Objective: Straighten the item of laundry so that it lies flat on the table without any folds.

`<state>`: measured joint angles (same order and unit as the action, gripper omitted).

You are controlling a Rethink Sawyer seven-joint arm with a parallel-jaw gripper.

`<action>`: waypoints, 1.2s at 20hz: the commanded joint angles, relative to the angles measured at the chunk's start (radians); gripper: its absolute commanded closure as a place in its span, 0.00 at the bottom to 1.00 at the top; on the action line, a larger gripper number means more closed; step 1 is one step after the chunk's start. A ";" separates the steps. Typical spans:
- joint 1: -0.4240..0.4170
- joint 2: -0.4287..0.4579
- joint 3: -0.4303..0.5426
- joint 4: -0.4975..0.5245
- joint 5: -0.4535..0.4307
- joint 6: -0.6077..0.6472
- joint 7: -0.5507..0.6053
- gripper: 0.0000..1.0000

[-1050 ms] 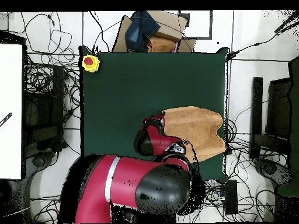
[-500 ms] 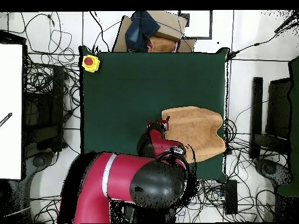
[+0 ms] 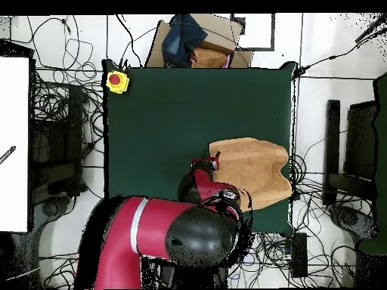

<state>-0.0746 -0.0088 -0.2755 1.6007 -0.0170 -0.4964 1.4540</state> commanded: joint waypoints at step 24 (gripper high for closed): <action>-0.024 0.081 0.062 -0.191 0.010 0.016 0.143 0.00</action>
<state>-0.0772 0.0297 -0.2755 1.5419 -0.0176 -0.4962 1.4540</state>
